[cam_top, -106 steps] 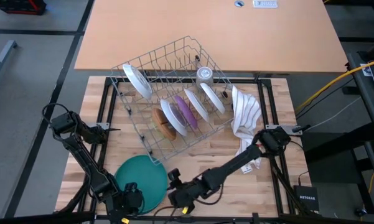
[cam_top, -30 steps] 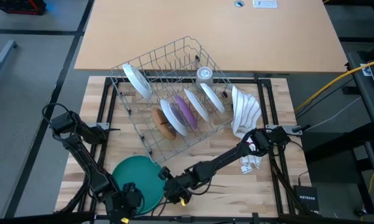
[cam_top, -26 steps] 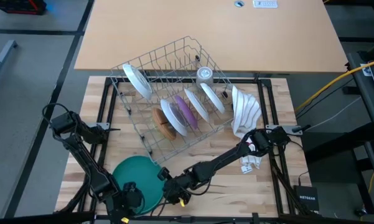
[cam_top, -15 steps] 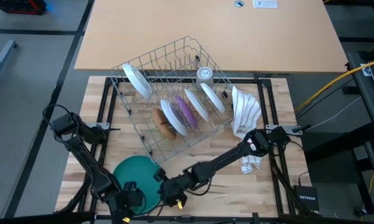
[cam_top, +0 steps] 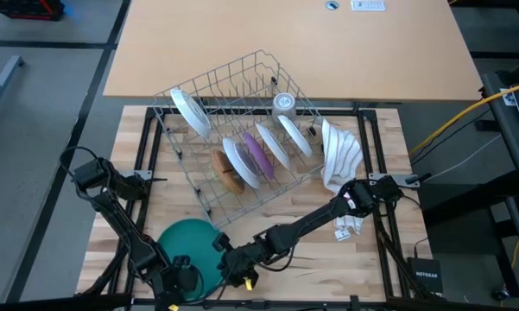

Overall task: Sort dishes
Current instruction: Put the blue plate into the dish rack

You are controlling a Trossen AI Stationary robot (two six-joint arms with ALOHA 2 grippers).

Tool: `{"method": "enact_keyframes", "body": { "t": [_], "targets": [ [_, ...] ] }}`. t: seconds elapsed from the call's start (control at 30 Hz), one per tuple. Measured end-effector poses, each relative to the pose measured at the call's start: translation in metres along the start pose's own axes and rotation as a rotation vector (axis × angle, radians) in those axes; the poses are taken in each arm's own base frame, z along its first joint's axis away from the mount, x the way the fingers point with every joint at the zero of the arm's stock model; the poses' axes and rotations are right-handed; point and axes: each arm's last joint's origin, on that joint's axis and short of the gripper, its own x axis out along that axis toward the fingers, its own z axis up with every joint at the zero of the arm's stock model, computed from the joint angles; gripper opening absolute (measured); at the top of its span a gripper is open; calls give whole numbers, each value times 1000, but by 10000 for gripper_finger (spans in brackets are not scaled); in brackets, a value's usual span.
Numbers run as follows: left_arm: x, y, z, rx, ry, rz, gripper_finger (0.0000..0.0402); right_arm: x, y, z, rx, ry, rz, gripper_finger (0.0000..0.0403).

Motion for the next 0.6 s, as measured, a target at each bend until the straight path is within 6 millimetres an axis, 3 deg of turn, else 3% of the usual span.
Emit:
{"method": "enact_keyframes", "body": {
  "t": [0.27,0.6],
  "targets": [
    [-2,-3,2,-3,-21,-21,13,-1,1,-3,38,31,17,18],
    [0,-7,5,-8,-56,-72,4,-1,2,-3,37,39,21,19]
  ]
}}
